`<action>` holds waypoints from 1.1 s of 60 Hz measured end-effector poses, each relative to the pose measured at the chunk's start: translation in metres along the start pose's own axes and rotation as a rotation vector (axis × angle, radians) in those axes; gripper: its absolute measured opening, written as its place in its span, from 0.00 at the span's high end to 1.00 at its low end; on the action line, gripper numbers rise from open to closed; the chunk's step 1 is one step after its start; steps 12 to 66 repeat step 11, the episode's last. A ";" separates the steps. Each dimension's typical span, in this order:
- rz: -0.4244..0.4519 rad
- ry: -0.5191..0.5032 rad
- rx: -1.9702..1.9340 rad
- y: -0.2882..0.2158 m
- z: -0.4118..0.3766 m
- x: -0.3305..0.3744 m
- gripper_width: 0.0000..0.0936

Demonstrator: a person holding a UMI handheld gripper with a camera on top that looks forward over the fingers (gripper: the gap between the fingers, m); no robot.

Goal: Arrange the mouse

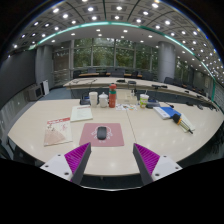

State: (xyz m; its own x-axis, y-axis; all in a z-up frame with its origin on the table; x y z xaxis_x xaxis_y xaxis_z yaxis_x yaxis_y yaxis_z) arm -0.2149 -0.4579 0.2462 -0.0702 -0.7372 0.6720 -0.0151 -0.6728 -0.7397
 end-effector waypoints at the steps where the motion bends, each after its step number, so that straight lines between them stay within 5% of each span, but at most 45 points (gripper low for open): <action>1: 0.002 0.001 0.003 0.001 0.001 0.002 0.09; 66: 0.033 -0.008 0.027 0.001 0.005 0.018 0.08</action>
Point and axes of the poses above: the point between the fingertips, and its own axes, seen from behind it with the camera up: z to the right, y down, x backward, against the way the camera looks, the point moved 7 cm from there along x, backward, against the way the camera looks, and after that the axes turned 12 degrees about -z, right-handed, at the moved point
